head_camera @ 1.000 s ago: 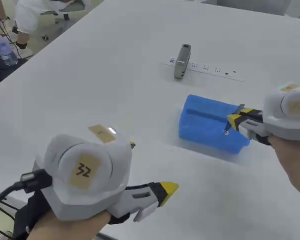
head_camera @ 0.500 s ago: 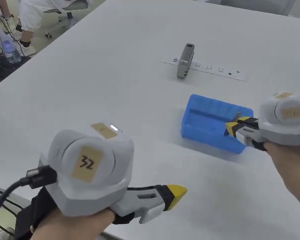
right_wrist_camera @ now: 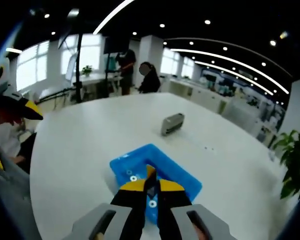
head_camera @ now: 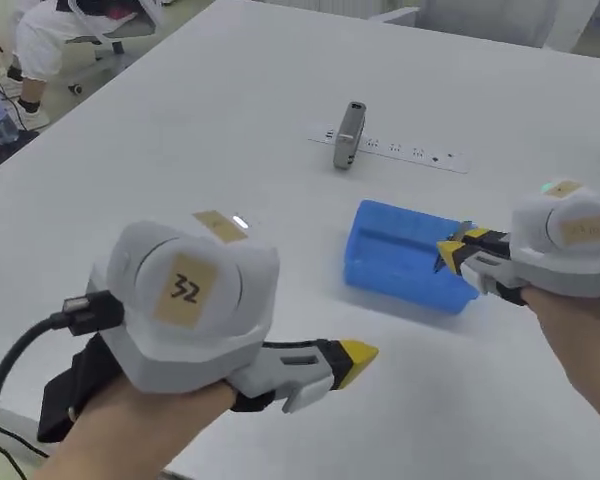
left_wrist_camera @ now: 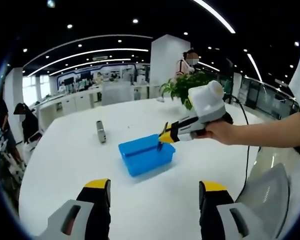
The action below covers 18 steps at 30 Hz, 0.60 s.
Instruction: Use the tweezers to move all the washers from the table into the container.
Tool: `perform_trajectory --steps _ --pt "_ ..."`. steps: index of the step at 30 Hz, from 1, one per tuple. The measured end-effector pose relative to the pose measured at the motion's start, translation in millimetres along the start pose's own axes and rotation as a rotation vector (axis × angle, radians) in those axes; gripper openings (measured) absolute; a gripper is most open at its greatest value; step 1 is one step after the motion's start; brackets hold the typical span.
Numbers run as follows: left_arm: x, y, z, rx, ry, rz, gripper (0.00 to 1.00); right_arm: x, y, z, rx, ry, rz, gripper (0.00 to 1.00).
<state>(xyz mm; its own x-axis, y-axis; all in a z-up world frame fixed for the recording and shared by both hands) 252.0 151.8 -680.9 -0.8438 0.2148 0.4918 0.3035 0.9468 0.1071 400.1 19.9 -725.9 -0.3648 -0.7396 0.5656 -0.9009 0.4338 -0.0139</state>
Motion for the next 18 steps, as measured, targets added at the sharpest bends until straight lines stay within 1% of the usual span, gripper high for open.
perform_trajectory --steps 1,2,3,4,5,6,8,10,12,15,16,18 --pt "-0.9 -1.8 -5.1 -0.009 -0.003 0.014 0.69 2.4 2.7 -1.1 0.011 0.003 0.0 0.03" --pt "-1.4 -3.0 -8.9 -0.014 -0.01 0.024 0.65 6.2 8.7 -2.2 0.023 0.009 0.0 0.03" --pt "-1.9 -3.2 -12.2 -0.016 -0.016 0.033 0.62 7.5 10.5 -2.7 0.029 0.01 0.0 0.03" --pt "-3.0 -4.0 -17.3 -0.02 -0.025 0.046 0.59 12.1 18.3 -5.1 0.052 0.013 0.001 0.03" --pt "-4.7 -5.2 -21.6 -0.033 -0.027 0.062 0.57 14.3 22.1 -5.7 0.061 0.015 -0.001 0.03" --pt "-6.3 -4.9 -24.1 -0.037 -0.026 0.057 0.54 16.4 27.4 -6.3 0.076 0.019 -0.002 0.03" --pt "-8.7 -7.5 -31.1 -0.073 -0.031 0.079 0.46 19.5 33.0 -6.7 0.09 0.024 -0.002 0.03" --pt "-10.9 -11.6 -36.2 -0.087 -0.032 0.105 0.4 25.3 44.4 -6.3 0.104 0.031 -0.005 0.03" --pt "-14.3 -14.8 -38.7 -0.104 -0.02 0.129 0.35 28.2 50.8 -4.4 0.118 0.04 -0.002 0.03" --pt "-17.5 -19.7 -42.9 -0.139 -0.022 0.131 0.29 33.7 63.7 0.6 0.149 0.066 0.002 0.03" --pt "-18.2 -23.0 -43.5 -0.152 -0.02 0.148 0.25 34.9 66.6 1.0 0.147 0.064 0.001 0.03" --pt "-19.3 -26.3 -43.8 -0.156 -0.016 0.164 0.22 36.6 72.5 4.2 0.13 0.062 -0.007 0.03"
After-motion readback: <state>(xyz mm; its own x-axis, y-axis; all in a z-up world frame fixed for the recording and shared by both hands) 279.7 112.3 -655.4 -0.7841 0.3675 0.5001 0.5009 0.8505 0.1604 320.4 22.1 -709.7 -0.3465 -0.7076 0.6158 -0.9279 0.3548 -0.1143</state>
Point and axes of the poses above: the centre of the closed fingertips' face, and the gripper's own axes: x roughly backward along the fingers, y roughly to its left, z roughly out of its underside, the point moved 4 cm from there along x, roughly backward along the fingers, and after that the axes turned 15 degrees about -z, right-handed, at the moved point
